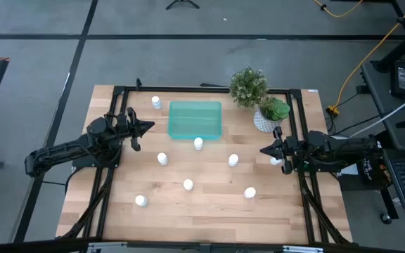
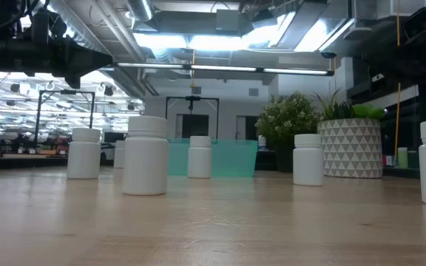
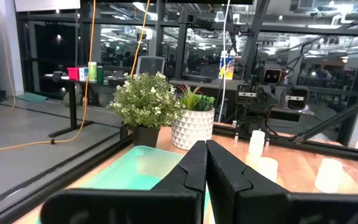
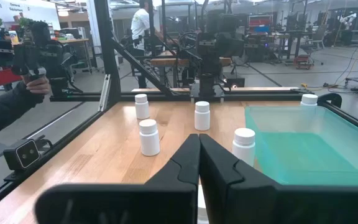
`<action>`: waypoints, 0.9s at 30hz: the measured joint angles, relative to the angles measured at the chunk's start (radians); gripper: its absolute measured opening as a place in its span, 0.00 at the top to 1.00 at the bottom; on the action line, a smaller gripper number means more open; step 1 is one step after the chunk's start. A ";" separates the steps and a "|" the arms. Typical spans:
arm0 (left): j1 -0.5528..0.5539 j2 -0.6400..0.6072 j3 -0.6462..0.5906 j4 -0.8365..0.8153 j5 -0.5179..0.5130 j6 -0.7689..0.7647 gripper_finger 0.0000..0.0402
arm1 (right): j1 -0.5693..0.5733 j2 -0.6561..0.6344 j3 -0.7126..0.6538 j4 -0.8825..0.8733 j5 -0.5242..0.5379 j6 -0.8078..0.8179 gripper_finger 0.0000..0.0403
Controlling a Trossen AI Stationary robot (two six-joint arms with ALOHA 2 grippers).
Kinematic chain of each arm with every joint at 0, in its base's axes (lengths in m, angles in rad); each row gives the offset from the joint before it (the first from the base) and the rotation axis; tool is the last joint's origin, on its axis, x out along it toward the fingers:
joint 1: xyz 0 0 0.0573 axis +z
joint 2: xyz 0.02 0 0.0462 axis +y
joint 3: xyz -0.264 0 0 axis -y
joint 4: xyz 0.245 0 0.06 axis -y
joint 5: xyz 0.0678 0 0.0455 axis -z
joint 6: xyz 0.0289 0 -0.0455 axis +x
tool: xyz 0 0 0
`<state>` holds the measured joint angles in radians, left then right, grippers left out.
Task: Pick and place pill bottles into a basket
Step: Put the white pill bottle into the green bin
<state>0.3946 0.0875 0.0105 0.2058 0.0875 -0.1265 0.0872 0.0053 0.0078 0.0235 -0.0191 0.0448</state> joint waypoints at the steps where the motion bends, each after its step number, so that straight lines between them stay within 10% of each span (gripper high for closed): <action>1: 0.000 0.000 0.000 0.000 0.000 0.001 0.99 | 0.000 0.000 0.000 0.000 0.000 0.000 0.98; 27: 0.000 0.000 0.000 -0.156 -0.015 0.017 0.99 | 0.000 0.000 0.000 0.006 0.001 -0.157 0.98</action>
<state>0.3946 0.0875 0.0105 0.0500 0.0723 -0.1095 0.0875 0.0055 0.0082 0.0293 -0.0178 -0.1121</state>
